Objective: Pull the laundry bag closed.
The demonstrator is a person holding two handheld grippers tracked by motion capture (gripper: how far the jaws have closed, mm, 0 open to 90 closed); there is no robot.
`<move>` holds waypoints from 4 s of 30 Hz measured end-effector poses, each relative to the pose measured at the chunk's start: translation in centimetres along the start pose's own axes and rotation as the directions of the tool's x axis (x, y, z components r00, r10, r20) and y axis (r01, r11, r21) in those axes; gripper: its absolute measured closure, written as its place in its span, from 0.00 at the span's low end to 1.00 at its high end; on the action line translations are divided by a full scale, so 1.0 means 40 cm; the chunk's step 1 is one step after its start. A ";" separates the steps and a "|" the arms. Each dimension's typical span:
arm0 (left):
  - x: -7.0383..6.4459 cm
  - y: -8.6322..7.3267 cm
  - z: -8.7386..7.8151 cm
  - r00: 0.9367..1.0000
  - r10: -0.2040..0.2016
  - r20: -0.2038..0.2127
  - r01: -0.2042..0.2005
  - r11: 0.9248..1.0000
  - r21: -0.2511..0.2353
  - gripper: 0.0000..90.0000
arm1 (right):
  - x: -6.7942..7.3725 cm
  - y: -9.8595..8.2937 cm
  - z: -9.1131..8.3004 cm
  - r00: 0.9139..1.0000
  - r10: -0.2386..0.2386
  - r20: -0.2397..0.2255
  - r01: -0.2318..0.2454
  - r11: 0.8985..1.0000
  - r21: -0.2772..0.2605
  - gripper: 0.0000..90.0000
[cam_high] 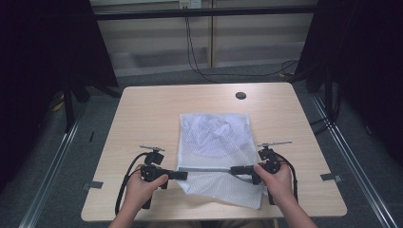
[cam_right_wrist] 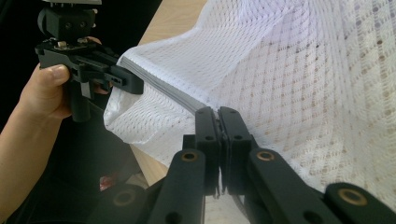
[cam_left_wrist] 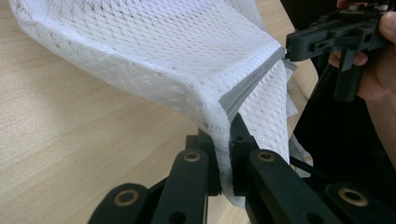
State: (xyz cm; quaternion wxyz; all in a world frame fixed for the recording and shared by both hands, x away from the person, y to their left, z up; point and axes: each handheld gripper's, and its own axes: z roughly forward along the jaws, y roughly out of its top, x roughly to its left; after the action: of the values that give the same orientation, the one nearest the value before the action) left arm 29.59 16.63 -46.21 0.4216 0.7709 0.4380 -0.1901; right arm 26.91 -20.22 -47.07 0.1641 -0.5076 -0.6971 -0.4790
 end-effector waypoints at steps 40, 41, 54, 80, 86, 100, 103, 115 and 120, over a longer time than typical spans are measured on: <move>-0.009 0.003 0.011 1.000 0.020 -0.012 -0.020 1.000 0.021 0.98 | -0.025 -0.021 -0.044 1.000 0.021 0.008 -0.021 0.999 -0.024 0.97; -0.010 0.001 0.012 1.000 0.014 -0.010 -0.013 1.000 0.022 0.98 | -0.024 -0.020 -0.045 1.000 0.021 0.007 -0.021 0.999 -0.025 0.97; -0.006 0.007 0.017 1.000 0.012 -0.009 -0.011 1.000 0.021 0.98 | -0.031 -0.024 -0.072 0.999 0.024 0.023 -0.023 0.999 -0.042 0.97; -0.002 0.003 0.011 1.000 0.013 -0.013 -0.012 1.000 0.014 0.98 | -0.060 -0.041 -0.129 0.998 0.045 0.049 -0.042 0.997 -0.064 0.97; -0.002 0.004 0.012 1.000 0.009 -0.013 -0.008 1.000 0.015 0.98 | -0.063 -0.044 -0.132 0.998 0.051 0.045 -0.048 0.997 -0.068 0.97; 0.001 0.004 0.007 1.000 0.013 -0.021 -0.012 1.000 0.016 0.98 | -0.074 -0.053 -0.142 0.996 0.067 0.053 -0.063 0.995 -0.076 0.97; 0.001 0.003 0.008 1.000 0.006 -0.025 -0.006 1.000 0.011 0.98 | -0.080 -0.056 -0.149 0.996 0.068 0.053 -0.063 0.994 -0.090 0.97; 0.001 0.003 0.008 1.000 0.007 -0.023 -0.007 1.000 0.017 0.98 | -0.088 -0.061 -0.165 0.995 0.080 0.065 -0.074 0.993 -0.093 0.97; 0.002 0.002 0.007 1.000 0.002 -0.030 -0.002 1.000 0.013 0.98 | -0.097 -0.065 -0.181 0.993 0.091 0.076 -0.083 0.991 -0.101 0.97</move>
State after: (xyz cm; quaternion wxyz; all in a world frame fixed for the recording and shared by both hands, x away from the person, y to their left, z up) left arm 29.73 16.42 -46.38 0.4100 0.7768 0.4423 -0.1810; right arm 24.48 -28.46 -47.59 0.1316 -0.5638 -0.6561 -0.4841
